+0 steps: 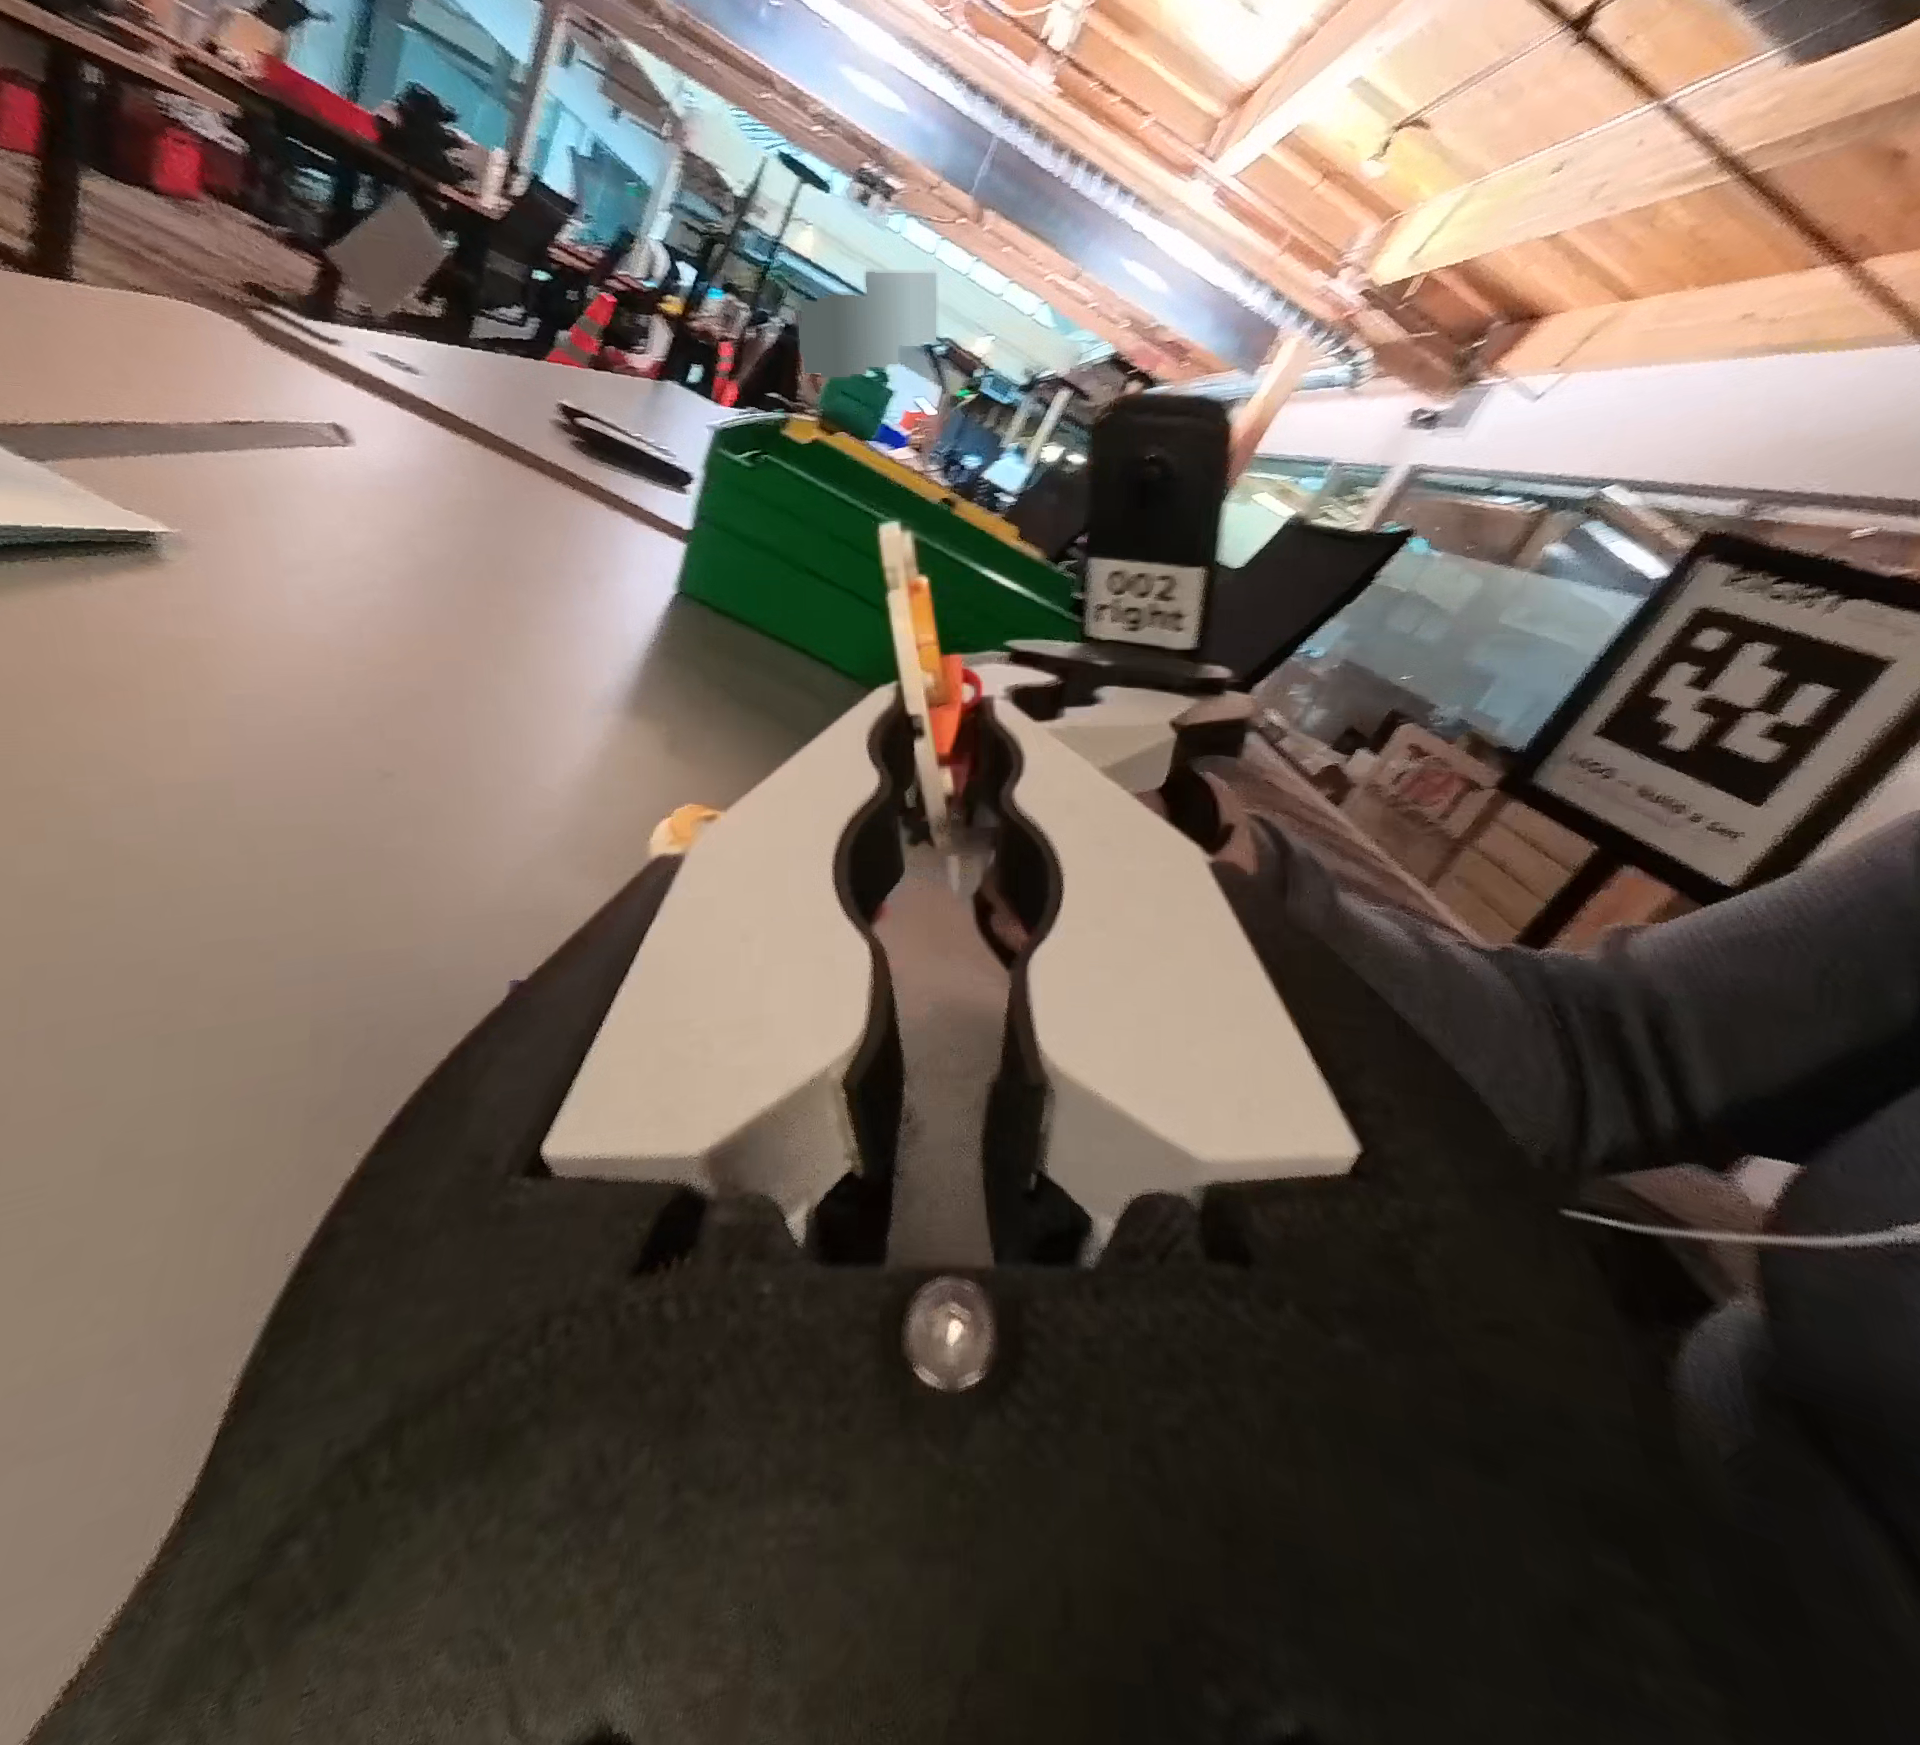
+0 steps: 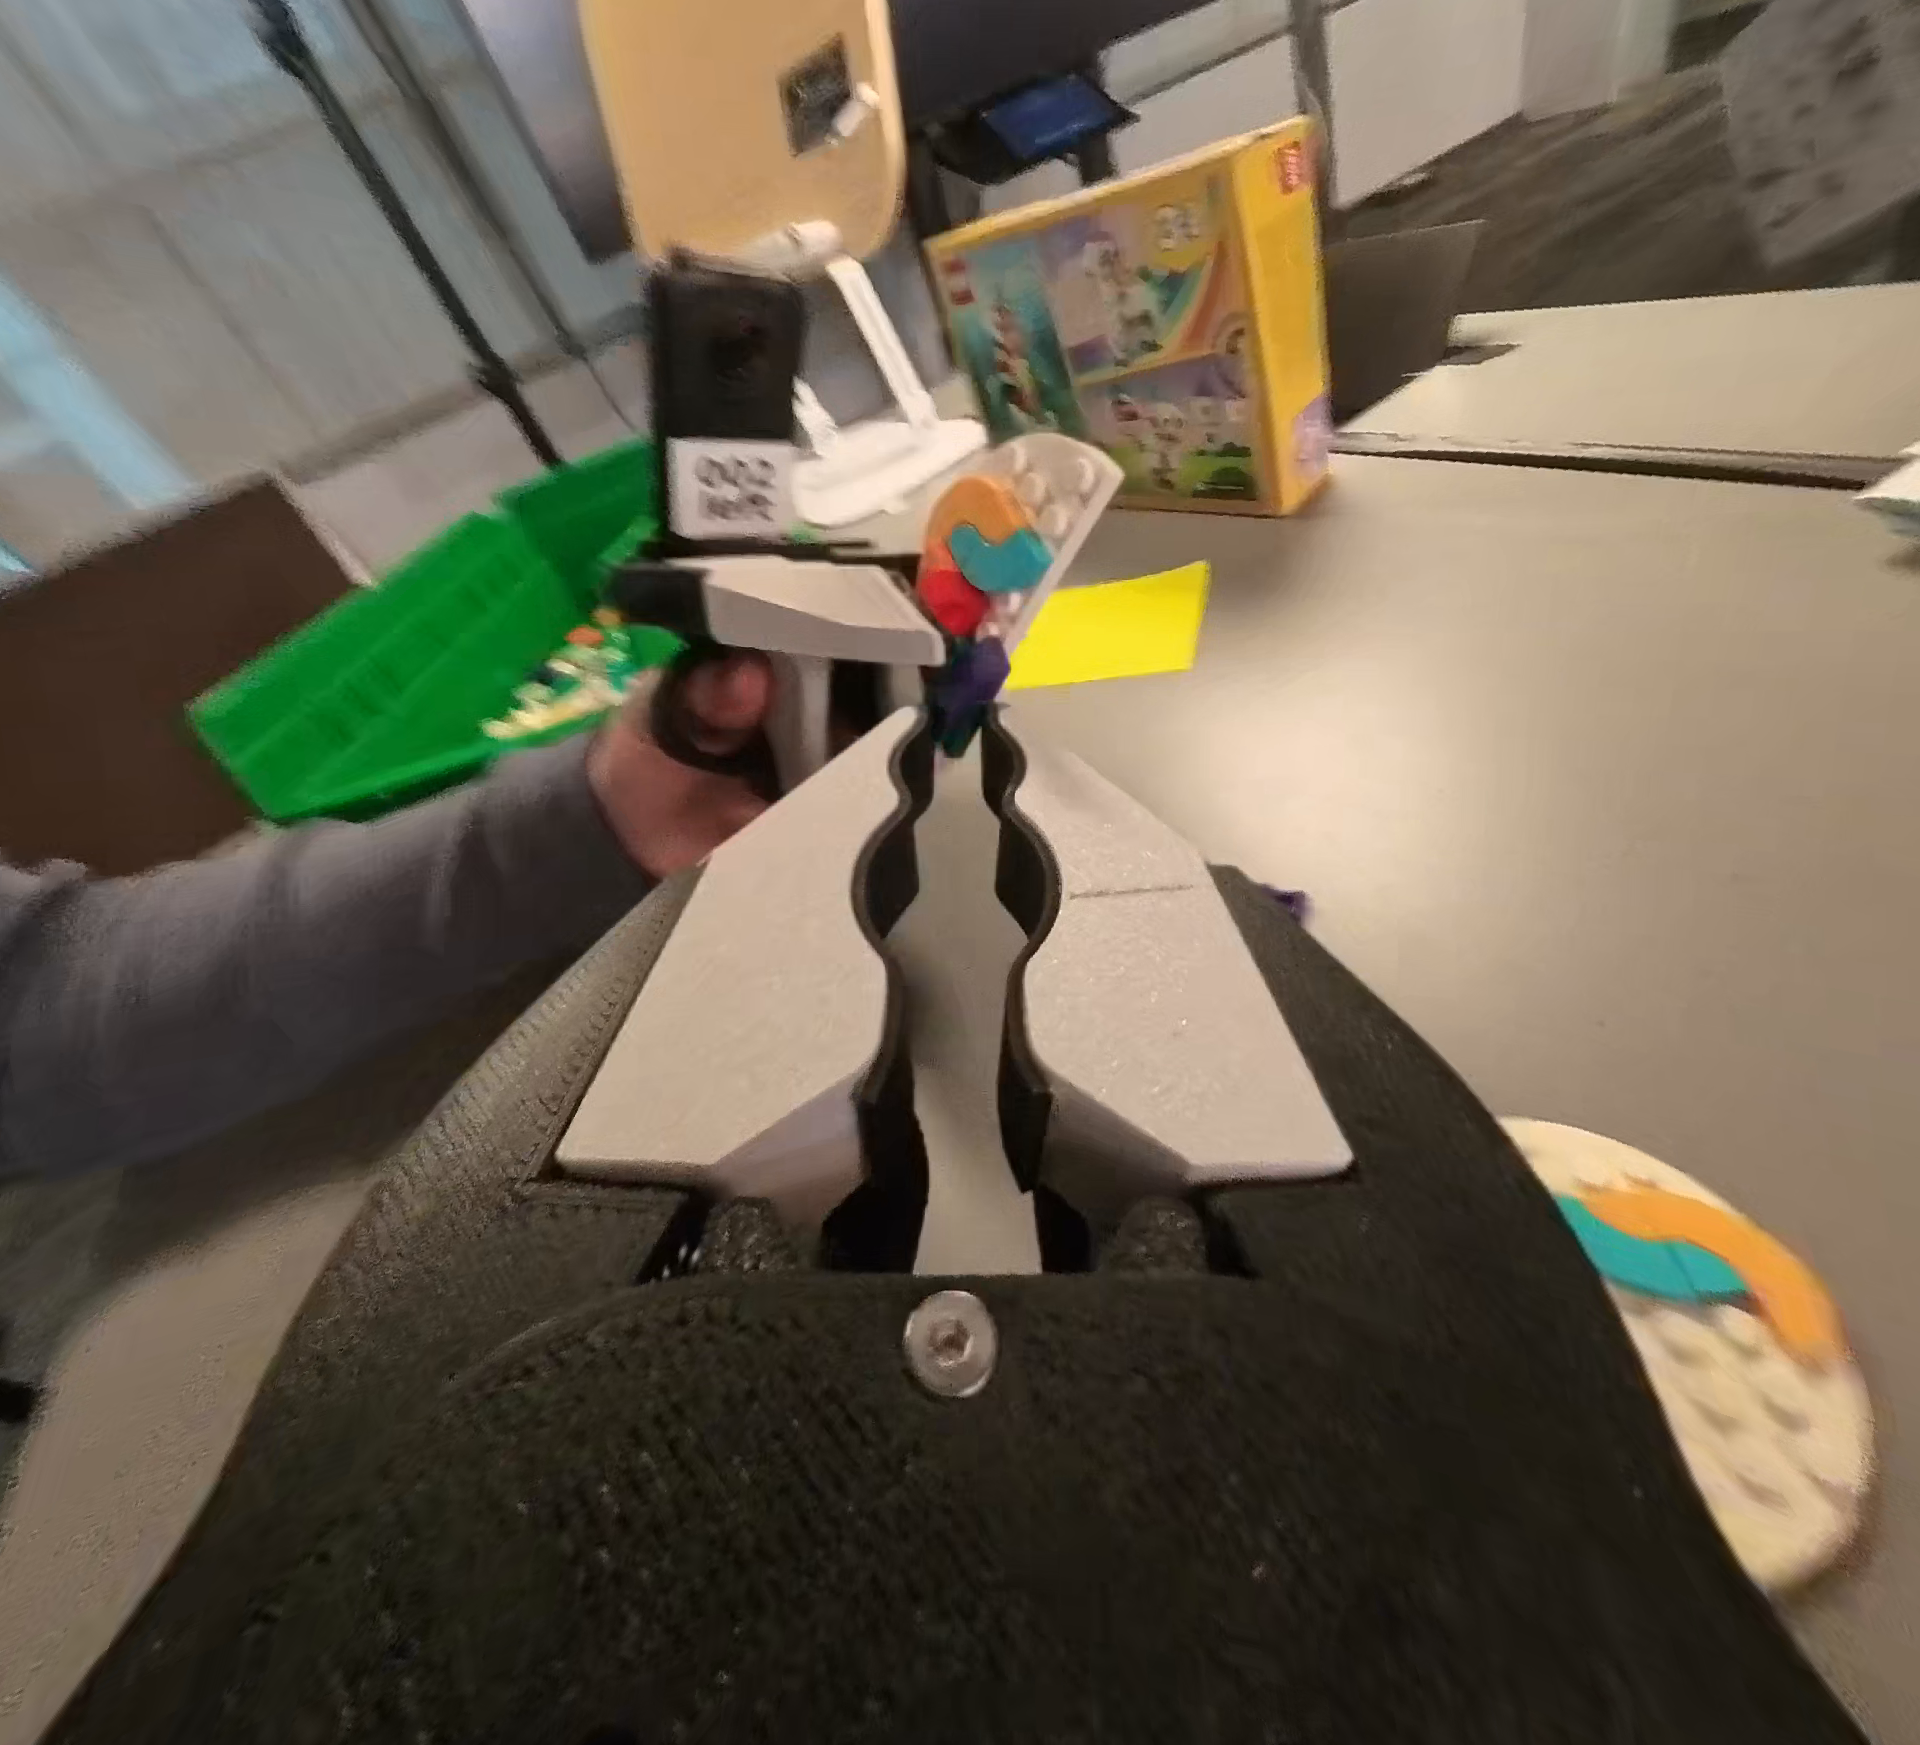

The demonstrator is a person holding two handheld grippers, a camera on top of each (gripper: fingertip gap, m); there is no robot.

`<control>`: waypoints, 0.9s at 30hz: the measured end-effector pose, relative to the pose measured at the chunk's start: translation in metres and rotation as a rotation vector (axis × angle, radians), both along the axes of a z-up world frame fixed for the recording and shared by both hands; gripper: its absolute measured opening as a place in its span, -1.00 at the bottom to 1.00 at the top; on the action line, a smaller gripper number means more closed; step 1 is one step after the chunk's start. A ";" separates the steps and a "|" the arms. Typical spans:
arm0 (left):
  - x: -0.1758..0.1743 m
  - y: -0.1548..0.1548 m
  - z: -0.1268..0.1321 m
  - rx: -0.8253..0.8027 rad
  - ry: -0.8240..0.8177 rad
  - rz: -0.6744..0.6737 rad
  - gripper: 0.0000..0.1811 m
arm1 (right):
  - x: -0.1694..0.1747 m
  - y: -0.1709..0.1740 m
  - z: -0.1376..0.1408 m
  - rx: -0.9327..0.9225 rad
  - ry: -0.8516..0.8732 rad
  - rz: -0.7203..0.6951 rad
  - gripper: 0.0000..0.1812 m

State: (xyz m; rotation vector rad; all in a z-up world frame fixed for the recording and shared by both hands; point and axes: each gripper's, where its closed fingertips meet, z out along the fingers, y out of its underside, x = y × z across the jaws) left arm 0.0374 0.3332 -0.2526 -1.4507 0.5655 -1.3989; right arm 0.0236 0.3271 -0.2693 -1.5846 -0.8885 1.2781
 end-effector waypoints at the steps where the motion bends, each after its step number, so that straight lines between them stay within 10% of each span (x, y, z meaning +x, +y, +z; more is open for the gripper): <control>1: 0.001 0.003 -0.003 0.008 0.038 0.033 -0.90 | 0.001 0.004 -0.005 0.061 -0.064 -0.044 -0.93; 7: -0.026 0.035 -0.022 -0.084 0.105 0.290 -0.90 | 0.007 0.013 -0.005 0.497 -0.371 -0.246 -0.97; 12: -0.033 0.024 -0.003 -0.155 -0.131 0.115 -0.89 | 0.009 0.006 -0.051 0.070 -0.465 -0.073 -0.96; 18: -0.017 0.010 -0.001 -0.118 -0.109 0.009 -0.89 | 0.026 0.019 -0.076 -0.036 -0.543 -0.120 -0.35; 27: -0.002 -0.015 0.006 -0.087 -0.114 -0.173 -0.89 | 0.014 0.000 0.018 0.007 0.052 0.018 -0.47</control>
